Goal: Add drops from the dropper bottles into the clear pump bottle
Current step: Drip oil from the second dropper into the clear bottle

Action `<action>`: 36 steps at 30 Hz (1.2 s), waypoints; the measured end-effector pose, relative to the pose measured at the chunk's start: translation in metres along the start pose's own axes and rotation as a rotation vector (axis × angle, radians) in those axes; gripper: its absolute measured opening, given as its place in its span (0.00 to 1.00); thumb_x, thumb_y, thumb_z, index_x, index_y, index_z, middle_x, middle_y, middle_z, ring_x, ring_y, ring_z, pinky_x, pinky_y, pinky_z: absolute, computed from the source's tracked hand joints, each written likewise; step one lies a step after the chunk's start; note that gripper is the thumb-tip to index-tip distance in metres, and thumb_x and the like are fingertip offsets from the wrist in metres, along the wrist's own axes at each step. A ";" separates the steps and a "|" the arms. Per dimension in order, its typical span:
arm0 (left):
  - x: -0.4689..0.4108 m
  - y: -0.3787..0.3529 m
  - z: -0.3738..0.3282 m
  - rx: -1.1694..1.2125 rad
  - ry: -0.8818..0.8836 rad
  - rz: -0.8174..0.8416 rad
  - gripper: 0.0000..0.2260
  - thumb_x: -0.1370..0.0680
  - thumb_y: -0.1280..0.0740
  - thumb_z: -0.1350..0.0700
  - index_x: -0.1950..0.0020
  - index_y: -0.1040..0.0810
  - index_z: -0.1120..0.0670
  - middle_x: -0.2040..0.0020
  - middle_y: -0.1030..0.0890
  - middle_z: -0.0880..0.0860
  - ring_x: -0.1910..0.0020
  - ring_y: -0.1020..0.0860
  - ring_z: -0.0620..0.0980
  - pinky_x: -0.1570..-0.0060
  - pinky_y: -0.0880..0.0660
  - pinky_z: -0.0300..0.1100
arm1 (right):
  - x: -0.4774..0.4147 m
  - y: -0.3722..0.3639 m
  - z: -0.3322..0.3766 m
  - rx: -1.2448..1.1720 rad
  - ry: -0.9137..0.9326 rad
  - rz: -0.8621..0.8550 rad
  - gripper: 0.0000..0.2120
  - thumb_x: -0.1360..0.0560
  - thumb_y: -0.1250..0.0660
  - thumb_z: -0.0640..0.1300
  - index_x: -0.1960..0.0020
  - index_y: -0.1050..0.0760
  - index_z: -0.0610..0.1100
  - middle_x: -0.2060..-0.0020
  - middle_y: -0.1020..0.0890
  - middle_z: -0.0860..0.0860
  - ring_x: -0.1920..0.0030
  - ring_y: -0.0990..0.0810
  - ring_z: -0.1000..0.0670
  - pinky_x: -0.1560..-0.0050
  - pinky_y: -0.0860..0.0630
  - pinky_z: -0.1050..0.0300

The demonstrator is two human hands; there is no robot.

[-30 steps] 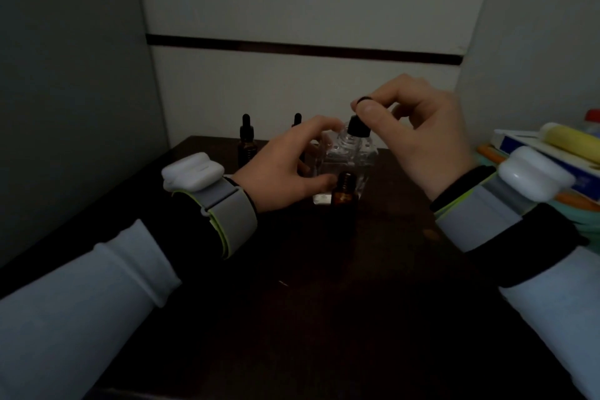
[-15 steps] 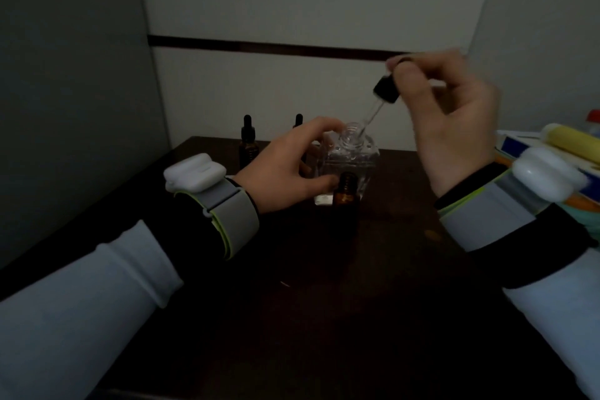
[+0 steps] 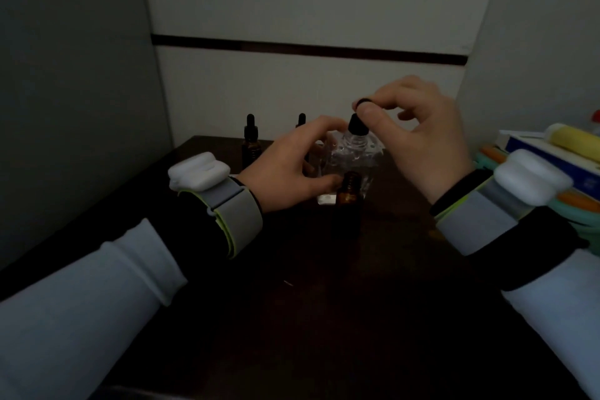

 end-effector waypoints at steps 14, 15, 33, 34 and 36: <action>0.001 0.000 -0.001 0.007 0.001 -0.003 0.26 0.27 0.29 0.57 0.32 0.34 0.47 0.41 0.26 0.49 0.46 0.25 0.44 0.51 0.25 0.39 | 0.001 -0.001 -0.001 -0.022 -0.019 -0.008 0.05 0.28 0.33 0.52 0.62 0.26 0.56 0.62 0.25 0.62 0.53 0.25 0.54 0.54 0.31 0.63; 0.001 0.000 -0.001 0.007 0.000 -0.001 0.26 0.27 0.28 0.56 0.32 0.34 0.47 0.41 0.26 0.50 0.46 0.25 0.45 0.51 0.25 0.40 | 0.000 0.000 -0.001 -0.017 -0.012 -0.013 0.05 0.28 0.34 0.52 0.62 0.26 0.55 0.62 0.25 0.62 0.53 0.25 0.54 0.54 0.31 0.63; 0.000 0.000 0.000 -0.005 0.002 -0.004 0.26 0.27 0.29 0.56 0.33 0.34 0.45 0.40 0.27 0.47 0.45 0.25 0.44 0.51 0.25 0.39 | -0.001 0.001 0.000 -0.013 -0.006 -0.021 0.04 0.28 0.33 0.51 0.61 0.25 0.56 0.62 0.25 0.62 0.54 0.25 0.54 0.54 0.31 0.62; 0.000 0.000 0.000 -0.006 0.001 -0.006 0.25 0.27 0.29 0.56 0.33 0.34 0.44 0.40 0.27 0.48 0.45 0.25 0.45 0.51 0.25 0.39 | -0.002 0.004 0.000 -0.029 -0.008 -0.056 0.03 0.27 0.33 0.51 0.60 0.25 0.57 0.61 0.25 0.62 0.54 0.25 0.56 0.55 0.31 0.63; 0.000 0.000 0.001 -0.010 0.004 -0.001 0.25 0.27 0.28 0.56 0.33 0.34 0.45 0.40 0.26 0.50 0.45 0.25 0.46 0.51 0.25 0.39 | -0.006 0.016 0.000 -0.093 -0.020 -0.164 0.01 0.27 0.35 0.52 0.58 0.26 0.59 0.60 0.25 0.60 0.57 0.25 0.61 0.57 0.31 0.66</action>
Point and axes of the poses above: each hand's wrist, its own x-axis away from the middle knuckle, its own y-axis out of the back of the hand, z = x × y, the point moved 6 cm from there along -x, towards the middle knuckle
